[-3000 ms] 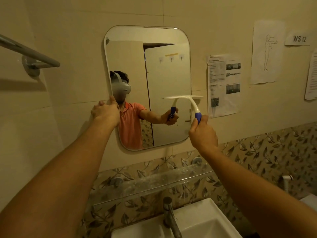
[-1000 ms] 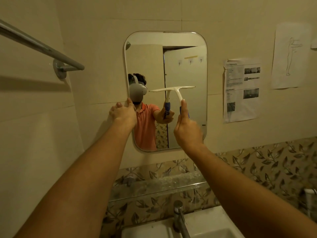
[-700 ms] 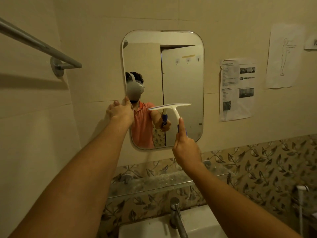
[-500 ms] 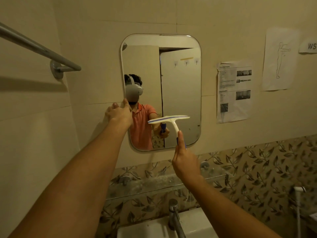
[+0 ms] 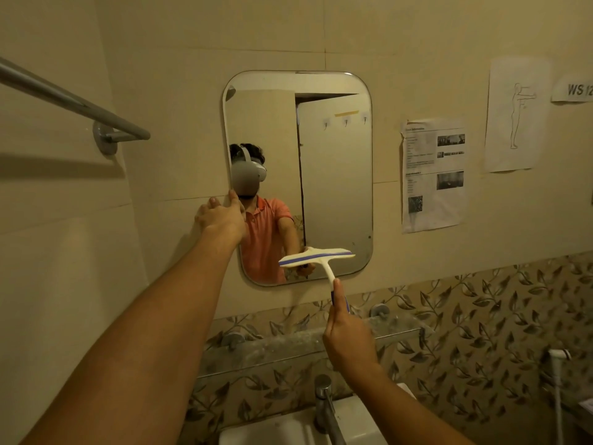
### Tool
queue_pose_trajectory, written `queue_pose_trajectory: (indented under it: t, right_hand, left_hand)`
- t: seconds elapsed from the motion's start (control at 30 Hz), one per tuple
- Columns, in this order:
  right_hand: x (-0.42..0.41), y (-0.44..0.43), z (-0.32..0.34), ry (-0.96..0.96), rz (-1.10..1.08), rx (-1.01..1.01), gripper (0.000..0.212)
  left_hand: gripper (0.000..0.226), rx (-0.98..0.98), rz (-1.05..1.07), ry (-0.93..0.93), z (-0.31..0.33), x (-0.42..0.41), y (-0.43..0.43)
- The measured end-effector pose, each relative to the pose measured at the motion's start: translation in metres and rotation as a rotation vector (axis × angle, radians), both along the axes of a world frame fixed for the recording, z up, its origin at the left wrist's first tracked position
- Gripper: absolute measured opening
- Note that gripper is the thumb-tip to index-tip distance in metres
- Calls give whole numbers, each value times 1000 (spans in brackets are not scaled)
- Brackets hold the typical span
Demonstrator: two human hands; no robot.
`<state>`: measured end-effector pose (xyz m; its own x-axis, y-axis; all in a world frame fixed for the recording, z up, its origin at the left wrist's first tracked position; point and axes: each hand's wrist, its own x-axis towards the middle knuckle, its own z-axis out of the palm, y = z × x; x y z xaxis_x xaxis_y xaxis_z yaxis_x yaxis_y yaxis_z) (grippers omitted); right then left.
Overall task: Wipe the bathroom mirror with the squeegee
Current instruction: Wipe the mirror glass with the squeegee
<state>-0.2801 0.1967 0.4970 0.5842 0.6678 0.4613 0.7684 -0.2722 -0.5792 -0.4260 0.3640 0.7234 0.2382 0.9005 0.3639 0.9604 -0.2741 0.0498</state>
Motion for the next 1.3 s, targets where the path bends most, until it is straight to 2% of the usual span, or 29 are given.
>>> queue_pose_trajectory:
  t: [0.23,0.57,0.8,1.0,1.3]
  right_hand:
    - [-1,-6,-17,39,-10,-52,68]
    - [0,-11,-12,22,-8,-93,67]
    - [4,-24,-20,72,-49,-179,54]
    - [4,-26,6,48,-14,11,62]
    - [9,-14,27,58,-36,93,63]
  left_hand:
    - [95,20,1,11,-1,3,0]
    - [98,-10,-1,54,1,-5,0]
    - [99,-28,-8,72,-1,-7,0]
    - [93,-29,-9,83,2,-4,4]
    - [93,-12,-25,77,8,-8,8]
